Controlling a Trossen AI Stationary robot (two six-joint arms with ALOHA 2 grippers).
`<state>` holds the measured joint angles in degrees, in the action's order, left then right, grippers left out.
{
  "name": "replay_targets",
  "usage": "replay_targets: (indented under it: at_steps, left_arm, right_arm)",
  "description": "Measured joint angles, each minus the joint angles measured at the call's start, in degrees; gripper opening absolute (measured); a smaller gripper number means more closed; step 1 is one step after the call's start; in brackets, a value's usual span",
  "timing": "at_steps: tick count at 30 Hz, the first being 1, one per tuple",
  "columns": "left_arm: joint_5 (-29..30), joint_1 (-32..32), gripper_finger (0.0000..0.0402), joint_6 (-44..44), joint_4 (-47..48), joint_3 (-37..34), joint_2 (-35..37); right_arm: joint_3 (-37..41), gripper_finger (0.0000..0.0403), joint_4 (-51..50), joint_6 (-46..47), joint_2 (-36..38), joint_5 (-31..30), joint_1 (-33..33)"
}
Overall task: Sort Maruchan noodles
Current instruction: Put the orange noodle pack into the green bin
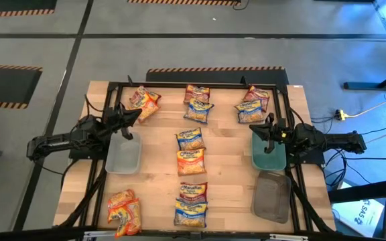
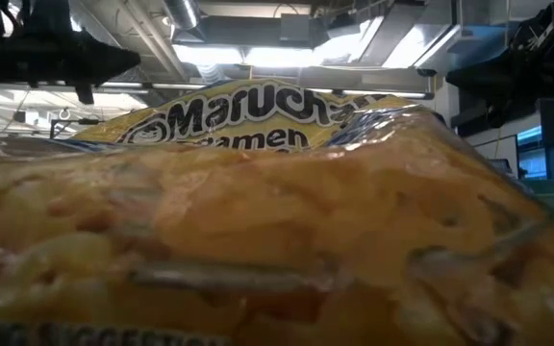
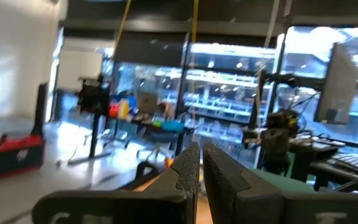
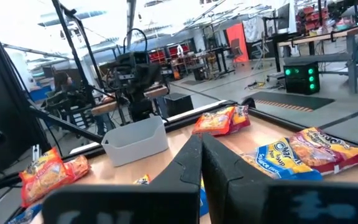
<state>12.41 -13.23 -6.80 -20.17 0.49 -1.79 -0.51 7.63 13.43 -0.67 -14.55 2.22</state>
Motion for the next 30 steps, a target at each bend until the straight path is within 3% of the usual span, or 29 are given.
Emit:
replay_targets:
  at_steps: [9,15,22,30]
  left_arm:
    - [-7.63,0.01,0.0016,10.12,-15.85,0.00,-5.61]
    - [-9.85,0.02,0.0016,8.66,-16.10,0.00,-10.90]
    - [-11.56,0.01,0.0016,8.93,-15.58,0.00,-15.88]
    - [-11.72,0.02,0.0016,8.88,-16.82,0.02,-15.84]
  right_arm:
    - [0.00,0.0001,2.55,1.60,-1.35,-2.03,0.00]
    - [-1.29,0.0001,7.51,2.21,-6.47,-3.02,0.00]
    - [-8.49,0.0001,7.53,3.23,-16.88,-4.39,0.00]
    - [-18.58,0.0001,7.36,2.84,-30.81,-3.88,0.00]
